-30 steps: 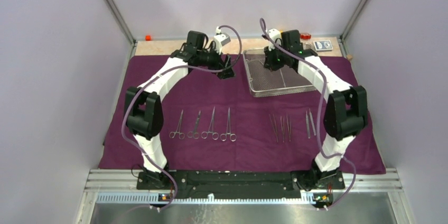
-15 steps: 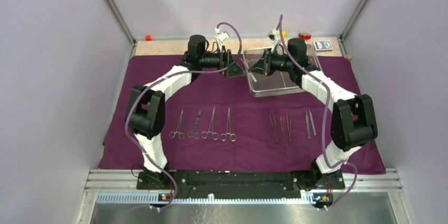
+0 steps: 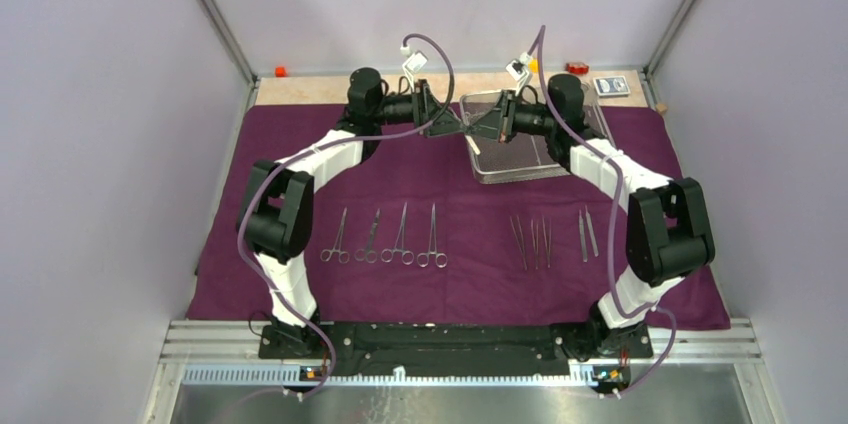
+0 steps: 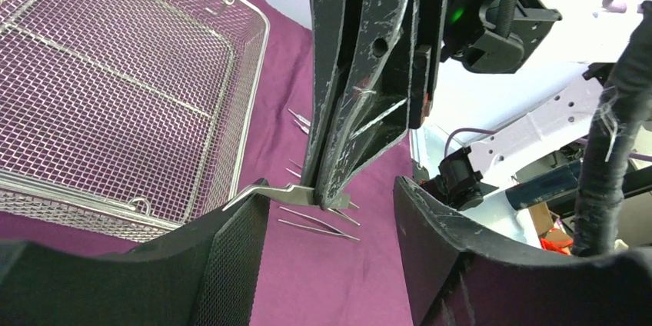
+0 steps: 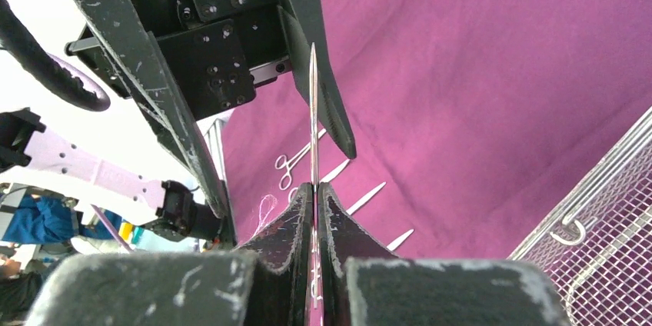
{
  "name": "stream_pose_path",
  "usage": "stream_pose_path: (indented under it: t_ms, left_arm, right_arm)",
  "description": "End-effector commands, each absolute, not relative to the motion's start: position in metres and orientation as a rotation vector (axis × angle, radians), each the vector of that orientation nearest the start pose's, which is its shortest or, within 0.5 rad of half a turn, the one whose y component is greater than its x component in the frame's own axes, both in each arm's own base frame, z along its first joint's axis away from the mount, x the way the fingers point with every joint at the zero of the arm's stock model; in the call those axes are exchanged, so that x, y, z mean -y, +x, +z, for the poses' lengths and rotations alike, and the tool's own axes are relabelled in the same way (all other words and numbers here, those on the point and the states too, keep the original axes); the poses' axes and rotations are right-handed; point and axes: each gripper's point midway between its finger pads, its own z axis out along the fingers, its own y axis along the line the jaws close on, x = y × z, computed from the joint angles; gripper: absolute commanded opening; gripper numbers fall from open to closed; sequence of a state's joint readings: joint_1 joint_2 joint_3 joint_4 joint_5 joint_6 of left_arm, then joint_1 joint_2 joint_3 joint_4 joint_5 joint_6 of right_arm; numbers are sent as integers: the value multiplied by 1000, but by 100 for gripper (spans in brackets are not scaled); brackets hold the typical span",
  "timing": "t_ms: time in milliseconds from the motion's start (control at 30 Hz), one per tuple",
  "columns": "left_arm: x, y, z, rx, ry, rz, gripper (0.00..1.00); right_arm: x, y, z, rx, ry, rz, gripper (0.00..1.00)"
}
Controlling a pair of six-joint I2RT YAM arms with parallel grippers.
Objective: Open and lay out the surgical kit
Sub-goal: Place the medical item in the surgical kit.
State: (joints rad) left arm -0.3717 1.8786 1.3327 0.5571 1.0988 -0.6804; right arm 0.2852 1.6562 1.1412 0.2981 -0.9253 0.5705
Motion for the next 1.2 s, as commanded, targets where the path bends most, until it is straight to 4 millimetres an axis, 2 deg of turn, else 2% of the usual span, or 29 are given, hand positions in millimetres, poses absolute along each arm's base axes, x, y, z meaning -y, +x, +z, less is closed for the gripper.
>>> stream_pose_path:
  t_ms: [0,200,400,600,700,800,900,1000,1100,1167]
  left_arm:
    - [323,376,279,-1596,743,-1635,64]
    - [324,379,273,-1612,732,-1654,47]
    - [325,382,268,-1625,721,-1665,35]
    - [326,387,267,-1644,695,-1667,13]
    - [327,391,262,-1697,645,-1638,3]
    - [330,396,246,-1816,586,-1527,0]
    - [334,391,224,-1957,526,-1388,0]
    - [341,377,197,-2095,464,-1259,0]
    - [340,358,169,-2249,359,-1149,0]
    - [346,342,156,-2312,341,-1138,0]
  right_arm:
    - [-271,371,253,-1805,-503,1442,0]
    - [-272,369,250,-1805,-501,1452,0]
    - [-272,370,247,-1812,-497,1458,0]
    - [-271,369,241,-1830,-497,1447,0]
    - [-267,371,239,-1842,-513,1378,3]
    - [-258,372,242,-1849,-544,1265,12]
    - [-244,371,245,-1840,-603,1115,23]
    - [-222,368,249,-1839,-615,988,28]
    - [-193,364,249,-1853,-587,857,30]
    - [-172,362,250,-1854,-550,778,30]
